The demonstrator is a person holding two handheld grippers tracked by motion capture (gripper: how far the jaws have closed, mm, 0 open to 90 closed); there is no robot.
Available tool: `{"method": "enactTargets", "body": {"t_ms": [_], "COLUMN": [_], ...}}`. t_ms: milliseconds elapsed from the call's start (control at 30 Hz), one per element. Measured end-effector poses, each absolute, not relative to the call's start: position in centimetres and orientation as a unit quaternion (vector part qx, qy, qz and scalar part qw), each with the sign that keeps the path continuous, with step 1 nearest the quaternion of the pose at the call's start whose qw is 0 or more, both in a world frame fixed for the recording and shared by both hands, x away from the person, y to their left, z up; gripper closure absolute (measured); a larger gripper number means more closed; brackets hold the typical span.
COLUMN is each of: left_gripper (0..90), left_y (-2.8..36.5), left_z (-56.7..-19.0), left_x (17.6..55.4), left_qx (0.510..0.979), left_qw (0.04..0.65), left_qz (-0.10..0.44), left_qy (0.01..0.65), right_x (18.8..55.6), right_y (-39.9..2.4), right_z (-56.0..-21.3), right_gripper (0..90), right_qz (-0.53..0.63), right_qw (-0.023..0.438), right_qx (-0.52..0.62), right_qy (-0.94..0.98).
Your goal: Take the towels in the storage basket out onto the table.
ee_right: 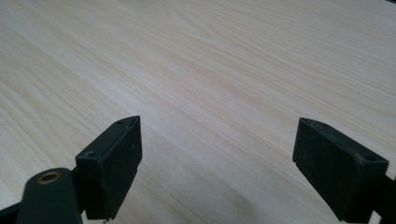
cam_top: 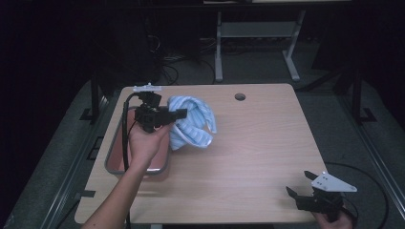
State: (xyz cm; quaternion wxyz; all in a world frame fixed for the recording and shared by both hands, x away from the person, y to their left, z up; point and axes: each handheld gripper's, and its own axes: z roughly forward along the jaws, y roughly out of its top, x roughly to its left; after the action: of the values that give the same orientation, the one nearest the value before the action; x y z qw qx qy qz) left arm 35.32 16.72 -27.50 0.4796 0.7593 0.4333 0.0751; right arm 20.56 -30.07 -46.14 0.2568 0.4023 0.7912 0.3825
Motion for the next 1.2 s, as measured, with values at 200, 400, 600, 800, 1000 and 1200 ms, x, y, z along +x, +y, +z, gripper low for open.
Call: {"method": "enactTargets", "body": {"t_ms": [200,400,600,800,1000,1200], "left_gripper": [72.6,72.6,72.6,72.6,72.6,72.4], "left_y": [15.8,15.0,14.2,13.5,12.8,11.5], "left_z": [-27.5,-27.8,-28.2,-28.2,-28.3,-28.9], "left_x": [35.8,36.3,36.6,36.9,37.2,37.7], "left_qx": [0.763,0.766,0.770,0.771,0.774,0.777], "left_qw": [0.480,0.478,0.475,0.477,0.476,0.474], "left_qz": [0.071,0.065,0.058,0.055,0.053,0.048], "left_qy": [0.426,0.425,0.422,0.419,0.414,0.412], "right_x": [20.5,20.4,20.3,20.2,20.3,20.0], "right_y": [-30.3,-30.5,-30.4,-30.4,-30.6,-30.5], "right_z": [-46.1,-46.1,-46.1,-46.1,-46.1,-45.9], "right_gripper": [15.1,15.1,15.1,15.1,15.1,15.2], "right_qz": [0.385,0.387,0.387,0.386,0.390,0.392], "right_qw": [0.253,0.253,0.256,0.257,0.253,0.257], "right_qx": [0.407,0.409,0.407,0.405,0.411,0.404], "right_qy": [0.789,0.787,0.787,0.788,0.785,0.786]}}
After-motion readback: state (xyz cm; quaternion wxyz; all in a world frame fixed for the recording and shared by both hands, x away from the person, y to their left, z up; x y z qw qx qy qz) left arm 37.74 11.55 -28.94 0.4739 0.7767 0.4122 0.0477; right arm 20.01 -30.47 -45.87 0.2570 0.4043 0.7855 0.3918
